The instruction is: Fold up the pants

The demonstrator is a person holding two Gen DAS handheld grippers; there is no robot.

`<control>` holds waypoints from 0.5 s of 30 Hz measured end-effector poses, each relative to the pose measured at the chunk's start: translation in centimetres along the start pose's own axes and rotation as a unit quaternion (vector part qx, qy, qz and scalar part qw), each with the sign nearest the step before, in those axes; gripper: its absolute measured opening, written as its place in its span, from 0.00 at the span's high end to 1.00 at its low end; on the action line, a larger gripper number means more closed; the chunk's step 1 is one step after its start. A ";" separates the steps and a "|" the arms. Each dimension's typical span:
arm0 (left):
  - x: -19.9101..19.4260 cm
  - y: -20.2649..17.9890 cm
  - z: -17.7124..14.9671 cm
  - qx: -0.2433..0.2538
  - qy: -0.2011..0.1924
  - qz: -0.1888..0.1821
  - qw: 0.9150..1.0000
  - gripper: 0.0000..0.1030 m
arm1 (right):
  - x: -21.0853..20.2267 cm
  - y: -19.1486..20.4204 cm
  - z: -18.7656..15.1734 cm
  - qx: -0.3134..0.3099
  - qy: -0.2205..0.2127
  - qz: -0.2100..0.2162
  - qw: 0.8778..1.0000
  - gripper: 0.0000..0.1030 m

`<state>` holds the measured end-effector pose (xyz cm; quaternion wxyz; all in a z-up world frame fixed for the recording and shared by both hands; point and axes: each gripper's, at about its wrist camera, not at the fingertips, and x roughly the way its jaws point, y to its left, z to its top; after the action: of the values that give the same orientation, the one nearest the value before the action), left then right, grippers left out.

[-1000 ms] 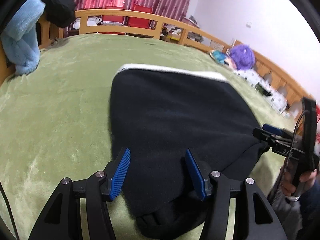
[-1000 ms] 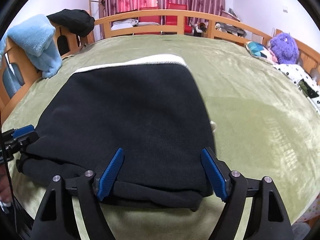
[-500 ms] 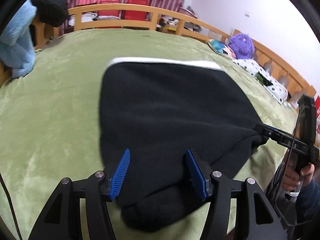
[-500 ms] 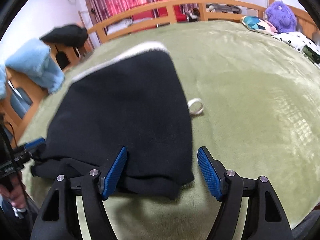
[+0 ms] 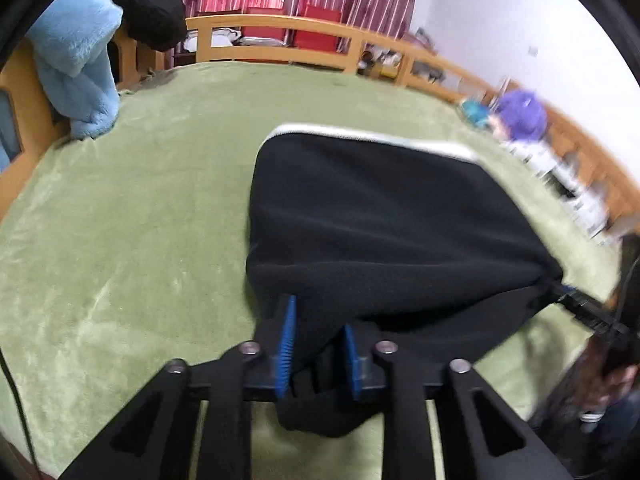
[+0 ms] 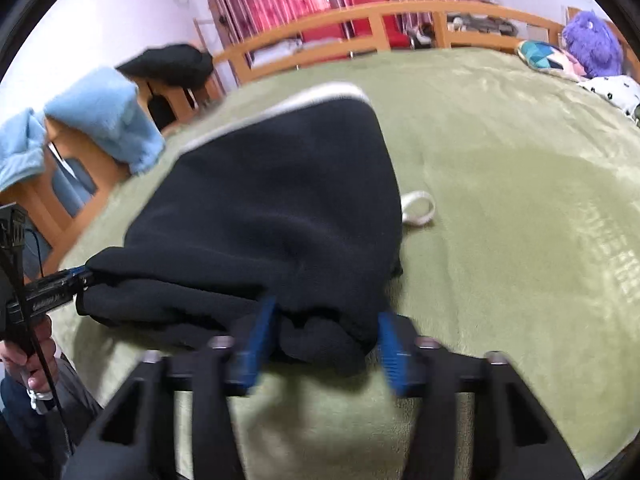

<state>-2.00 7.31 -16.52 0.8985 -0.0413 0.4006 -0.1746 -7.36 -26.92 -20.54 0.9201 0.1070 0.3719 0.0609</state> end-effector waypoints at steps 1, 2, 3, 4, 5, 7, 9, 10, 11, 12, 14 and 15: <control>0.0 0.2 -0.2 0.002 0.007 -0.003 1.000 0.84 | -0.6 0.3 0.1 -0.009 -0.011 -0.001 1.000 0.68; 0.2 0.2 -0.7 0.008 0.016 0.001 1.000 0.84 | -1.1 0.6 0.0 -0.019 -0.017 0.001 1.000 0.69; 0.6 0.1 -1.4 0.018 0.026 0.006 0.999 0.85 | -1.1 0.8 -0.2 -0.024 -0.009 0.003 1.000 0.69; 1.0 -0.1 -2.0 0.028 0.032 0.011 0.999 0.85 | -0.8 0.8 -0.4 -0.025 0.001 0.002 1.000 0.69; 1.2 -0.3 -2.5 0.038 0.034 0.019 0.999 0.85 | -0.1 0.7 -0.9 -0.024 0.017 -0.001 1.000 0.69; 1.2 -0.6 -2.9 0.050 0.038 0.029 0.998 0.84 | 0.6 0.5 -1.3 -0.021 0.029 -0.002 0.999 0.62; 0.0 -0.5 -2.7 0.053 0.040 0.016 0.998 0.83 | 0.6 0.2 -1.5 -0.018 0.051 0.003 0.999 0.55; -0.7 -0.2 -2.3 0.053 0.035 0.007 0.998 0.82 | 0.2 -0.1 -1.6 -0.016 0.061 0.012 0.998 0.55; -1.4 -0.1 -2.0 0.056 0.030 -0.001 0.998 0.75 | -0.7 -0.3 -1.4 -0.018 0.060 0.019 0.998 0.55; -2.1 -0.1 -1.5 0.061 0.022 -0.002 0.998 0.64 | -1.5 -0.3 -1.2 -0.020 0.048 0.018 0.998 0.55; -2.9 -0.2 -0.2 0.065 0.005 0.006 0.998 0.59 | -4.0 -0.3 0.1 -0.042 0.015 0.010 0.999 0.54; -2.9 -0.4 0.9 0.067 -0.001 -0.003 0.998 0.59 | -4.5 -0.2 0.8 -0.050 0.004 0.008 0.999 0.54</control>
<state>-3.23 7.90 -13.76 0.8990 0.0176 0.3870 -0.2040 -10.04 -28.12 -16.97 0.9222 0.0639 0.3714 0.0869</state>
